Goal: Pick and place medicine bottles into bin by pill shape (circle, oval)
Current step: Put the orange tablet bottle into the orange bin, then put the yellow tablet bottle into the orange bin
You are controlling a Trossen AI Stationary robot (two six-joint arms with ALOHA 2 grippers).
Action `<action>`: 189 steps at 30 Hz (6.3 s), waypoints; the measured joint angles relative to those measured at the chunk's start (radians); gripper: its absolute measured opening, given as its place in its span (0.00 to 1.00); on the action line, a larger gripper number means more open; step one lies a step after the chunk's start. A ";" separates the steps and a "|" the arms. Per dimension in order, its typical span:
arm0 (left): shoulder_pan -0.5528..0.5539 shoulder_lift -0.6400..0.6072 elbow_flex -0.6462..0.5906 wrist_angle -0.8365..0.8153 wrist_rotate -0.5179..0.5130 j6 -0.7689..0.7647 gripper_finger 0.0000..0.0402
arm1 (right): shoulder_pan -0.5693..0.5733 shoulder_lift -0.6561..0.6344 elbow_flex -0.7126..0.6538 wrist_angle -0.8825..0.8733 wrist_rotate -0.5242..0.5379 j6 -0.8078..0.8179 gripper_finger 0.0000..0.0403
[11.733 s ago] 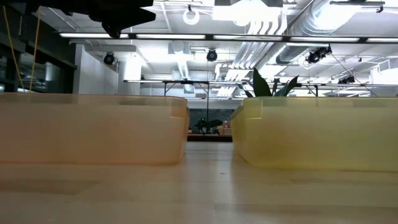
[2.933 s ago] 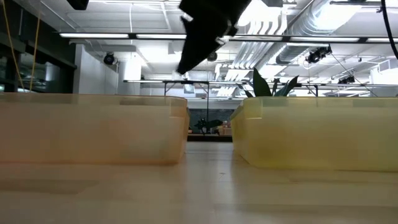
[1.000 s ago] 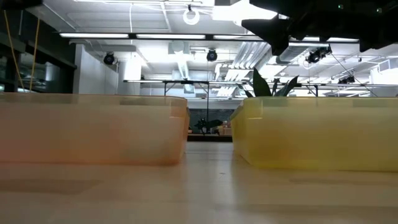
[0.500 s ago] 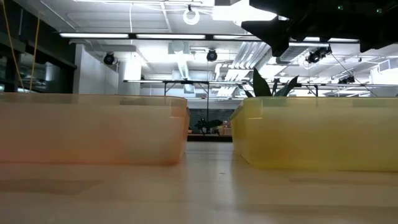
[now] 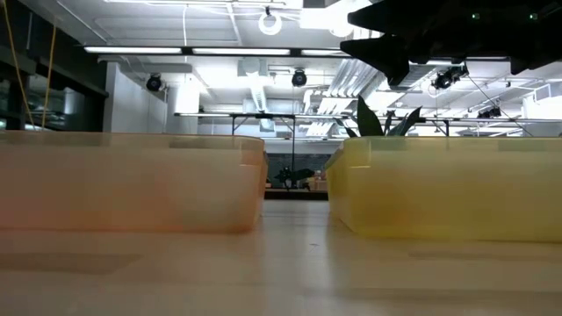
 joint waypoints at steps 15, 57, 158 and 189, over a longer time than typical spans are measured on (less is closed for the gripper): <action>0.003 0.000 -0.075 0.141 0.054 0.031 0.55 | 0.000 0.000 0.000 0.000 0.000 0.018 0.63; 0.022 0.000 -0.075 0.131 0.053 0.045 0.37 | 0.000 0.000 0.000 -0.012 -0.001 0.018 0.63; 0.573 -0.353 0.113 0.582 -0.413 0.935 0.57 | 0.000 0.000 0.000 -0.035 -0.001 0.020 0.63; 0.781 -0.862 -0.526 1.442 -0.350 1.077 0.53 | 0.000 0.000 0.000 0.011 0.011 -0.021 0.63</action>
